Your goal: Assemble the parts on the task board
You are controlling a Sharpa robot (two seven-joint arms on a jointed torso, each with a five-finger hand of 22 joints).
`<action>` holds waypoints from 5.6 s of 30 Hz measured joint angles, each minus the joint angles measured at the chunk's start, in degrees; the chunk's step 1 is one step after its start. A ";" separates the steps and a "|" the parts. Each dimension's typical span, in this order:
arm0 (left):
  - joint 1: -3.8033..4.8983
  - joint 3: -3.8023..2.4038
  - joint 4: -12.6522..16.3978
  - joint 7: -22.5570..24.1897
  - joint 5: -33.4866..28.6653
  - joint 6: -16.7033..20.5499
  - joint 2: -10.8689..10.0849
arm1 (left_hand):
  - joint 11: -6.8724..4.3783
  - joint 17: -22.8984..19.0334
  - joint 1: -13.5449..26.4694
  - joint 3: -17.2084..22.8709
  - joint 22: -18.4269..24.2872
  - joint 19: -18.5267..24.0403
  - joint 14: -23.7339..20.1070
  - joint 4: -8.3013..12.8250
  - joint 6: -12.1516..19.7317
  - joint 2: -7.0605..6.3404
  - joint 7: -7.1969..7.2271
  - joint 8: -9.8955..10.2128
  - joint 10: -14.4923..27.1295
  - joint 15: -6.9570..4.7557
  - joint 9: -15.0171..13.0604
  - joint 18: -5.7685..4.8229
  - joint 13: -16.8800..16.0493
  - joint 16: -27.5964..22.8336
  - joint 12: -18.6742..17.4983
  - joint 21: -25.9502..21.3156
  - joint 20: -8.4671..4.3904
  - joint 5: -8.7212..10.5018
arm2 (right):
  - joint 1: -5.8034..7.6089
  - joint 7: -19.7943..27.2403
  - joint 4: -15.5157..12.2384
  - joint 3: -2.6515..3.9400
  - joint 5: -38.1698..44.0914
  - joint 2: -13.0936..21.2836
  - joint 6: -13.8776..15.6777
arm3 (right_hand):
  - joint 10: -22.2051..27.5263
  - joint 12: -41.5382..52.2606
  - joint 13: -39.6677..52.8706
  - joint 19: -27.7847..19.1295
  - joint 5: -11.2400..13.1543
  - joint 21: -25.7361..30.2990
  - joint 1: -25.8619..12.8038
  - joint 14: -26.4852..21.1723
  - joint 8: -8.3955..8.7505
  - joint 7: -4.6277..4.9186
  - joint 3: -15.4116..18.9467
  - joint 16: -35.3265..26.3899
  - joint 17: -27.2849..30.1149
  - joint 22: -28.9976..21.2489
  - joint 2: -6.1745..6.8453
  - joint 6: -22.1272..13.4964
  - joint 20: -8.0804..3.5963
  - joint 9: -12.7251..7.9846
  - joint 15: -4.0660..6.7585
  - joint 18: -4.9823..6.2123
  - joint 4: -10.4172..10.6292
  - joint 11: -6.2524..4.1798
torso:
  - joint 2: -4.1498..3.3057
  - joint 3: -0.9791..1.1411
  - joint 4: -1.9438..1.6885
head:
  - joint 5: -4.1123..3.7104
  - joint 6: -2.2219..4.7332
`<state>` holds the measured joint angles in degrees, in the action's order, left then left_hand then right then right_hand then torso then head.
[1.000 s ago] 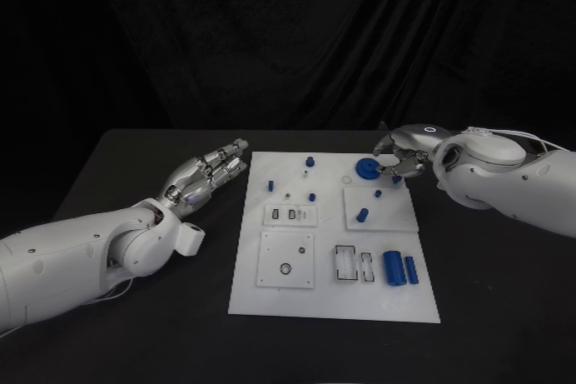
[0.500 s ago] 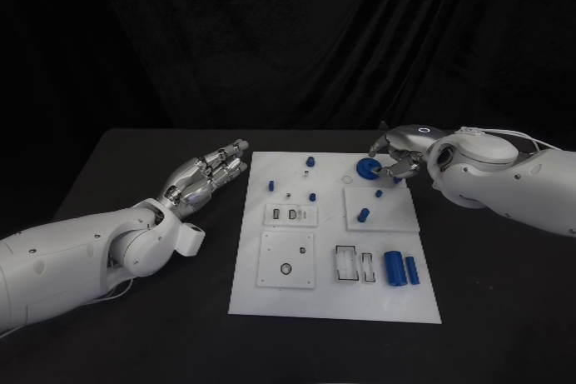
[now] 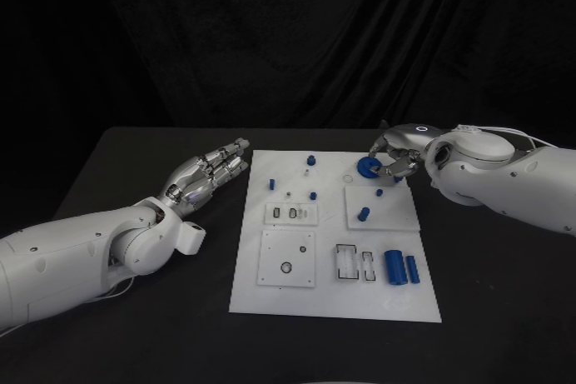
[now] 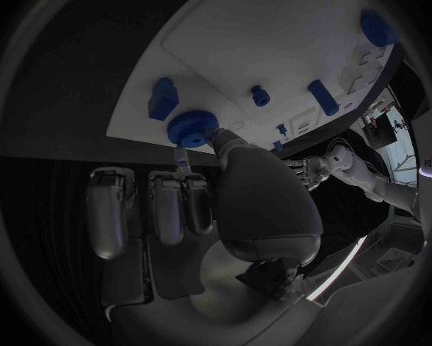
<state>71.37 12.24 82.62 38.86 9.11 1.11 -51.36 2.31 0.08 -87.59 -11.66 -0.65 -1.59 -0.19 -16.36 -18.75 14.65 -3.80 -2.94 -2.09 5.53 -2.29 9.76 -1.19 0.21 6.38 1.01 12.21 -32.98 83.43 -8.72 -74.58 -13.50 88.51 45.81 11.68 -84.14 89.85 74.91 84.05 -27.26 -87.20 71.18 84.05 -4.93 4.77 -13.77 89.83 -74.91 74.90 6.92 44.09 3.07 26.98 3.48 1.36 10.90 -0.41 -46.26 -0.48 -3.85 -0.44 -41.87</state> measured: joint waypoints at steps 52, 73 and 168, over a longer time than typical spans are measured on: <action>-0.02 0.00 -0.03 0.00 0.01 -0.45 -0.07 | -0.04 -0.01 0.00 0.16 -0.08 0.21 0.21 0.16 0.00 0.00 0.00 0.00 0.02 0.20 0.00 0.00 0.00 0.00 0.00 0.00 0.20 0.00 | -0.15 -1.23 -0.76 0.06 3.02 0.10 1.06 | 0.20 0.00 0.03 -0.10 0.53 -0.66 3.78 0.05 -6.22 0.40 0.74 0.00 0.00 0.02 -1.16 8.03 -0.92 2.53 0.98 0.00 -3.43 -1.23 | 0.04 0.02 0.09 | 0.38 -0.31; -0.02 0.00 -0.14 0.00 0.01 -0.45 0.00 | -0.04 0.01 0.00 0.16 -0.07 0.21 0.21 0.16 0.00 0.00 0.00 0.00 0.03 0.20 0.00 0.00 0.00 0.00 0.00 0.00 0.20 0.00 | 1.72 -1.17 -4.78 0.09 3.12 1.36 2.44 | 0.20 0.00 0.02 -0.10 0.29 -1.33 3.43 -0.11 -7.82 0.39 0.83 0.00 0.00 0.01 -1.50 8.02 -0.92 2.53 1.13 0.01 -3.50 -1.23 | 0.23 -0.13 0.12 | 0.57 0.07; -0.03 0.00 -0.51 0.01 0.03 -0.55 0.42 | 0.09 0.04 0.00 0.32 -0.10 0.01 0.21 0.00 0.21 0.00 -0.21 0.00 -0.11 0.61 0.00 -0.01 0.00 0.00 0.00 0.00 0.40 0.00 | -0.02 -0.94 -8.75 0.13 3.17 -3.48 -1.70 | 0.01 0.00 0.04 -0.10 0.21 -1.59 -1.31 -0.16 1.28 0.44 0.80 0.00 0.00 0.01 0.84 3.31 -0.09 -1.46 -0.05 0.00 -0.31 0.22 | 0.07 0.08 0.19 | 0.97 -0.70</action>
<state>71.33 12.24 82.11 38.87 9.13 0.56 -50.94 2.40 0.12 -87.59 -11.34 -0.75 -1.58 0.02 -16.35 -18.54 14.65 -4.01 -2.94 -2.20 6.14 -2.28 9.75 -1.19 0.21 6.38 1.01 12.61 -32.98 83.42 -9.66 -83.34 -13.38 91.69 42.33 9.98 -84.13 89.85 74.94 83.95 -27.05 -88.79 69.87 83.89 -3.66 5.21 -12.97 89.83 -74.91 74.91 7.76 47.39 2.98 25.52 3.43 1.36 10.59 -0.19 -46.20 -0.41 -3.66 0.53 -42.57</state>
